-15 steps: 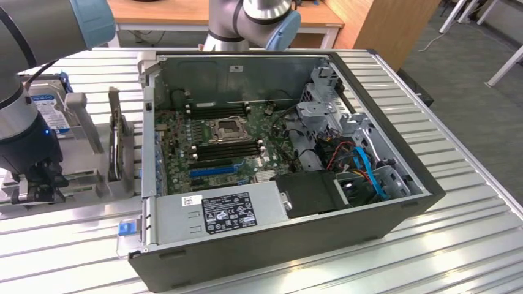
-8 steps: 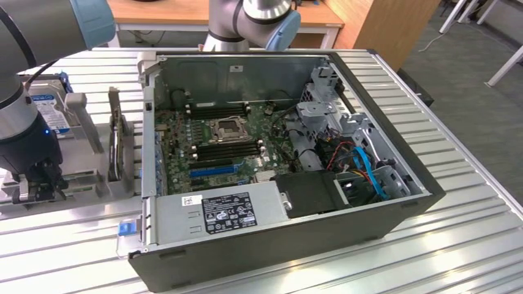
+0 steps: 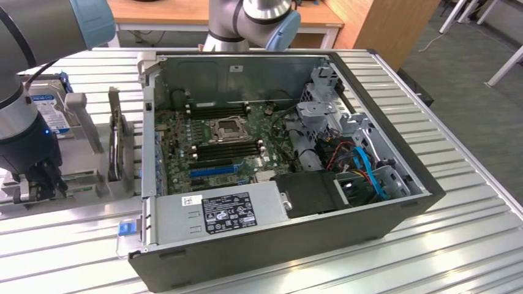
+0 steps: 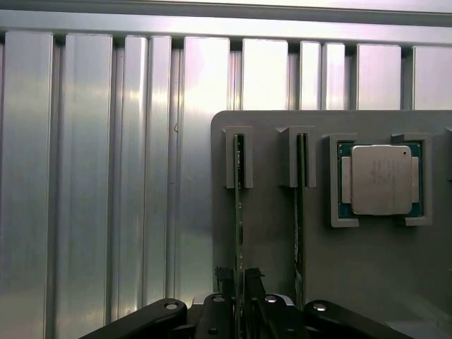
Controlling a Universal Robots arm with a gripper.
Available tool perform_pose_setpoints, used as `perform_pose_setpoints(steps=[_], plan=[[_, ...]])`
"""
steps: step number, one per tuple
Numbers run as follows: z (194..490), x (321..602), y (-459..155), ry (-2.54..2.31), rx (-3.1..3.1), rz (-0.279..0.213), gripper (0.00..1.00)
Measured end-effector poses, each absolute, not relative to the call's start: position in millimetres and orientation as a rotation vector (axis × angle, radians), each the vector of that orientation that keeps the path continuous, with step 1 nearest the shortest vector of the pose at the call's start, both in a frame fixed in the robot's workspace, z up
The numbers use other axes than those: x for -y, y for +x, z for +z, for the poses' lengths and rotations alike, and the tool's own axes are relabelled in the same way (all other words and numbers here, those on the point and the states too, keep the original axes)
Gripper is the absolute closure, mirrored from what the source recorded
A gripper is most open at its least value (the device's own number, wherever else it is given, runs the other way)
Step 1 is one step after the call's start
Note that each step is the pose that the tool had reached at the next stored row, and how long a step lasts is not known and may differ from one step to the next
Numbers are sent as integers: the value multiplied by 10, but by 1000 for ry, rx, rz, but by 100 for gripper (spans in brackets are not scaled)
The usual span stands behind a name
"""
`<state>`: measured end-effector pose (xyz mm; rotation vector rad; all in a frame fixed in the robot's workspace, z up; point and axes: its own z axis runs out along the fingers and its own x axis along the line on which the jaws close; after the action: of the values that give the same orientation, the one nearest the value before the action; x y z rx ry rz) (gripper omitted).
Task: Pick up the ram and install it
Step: 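Pick up the ram and move it above insertion slot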
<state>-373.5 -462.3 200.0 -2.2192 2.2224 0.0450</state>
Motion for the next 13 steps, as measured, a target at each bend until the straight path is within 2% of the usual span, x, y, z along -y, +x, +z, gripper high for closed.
perform_pose_setpoints(steps=[13], plan=[[2000, 4623, -3735, -2219, -2222, 45, 80]])
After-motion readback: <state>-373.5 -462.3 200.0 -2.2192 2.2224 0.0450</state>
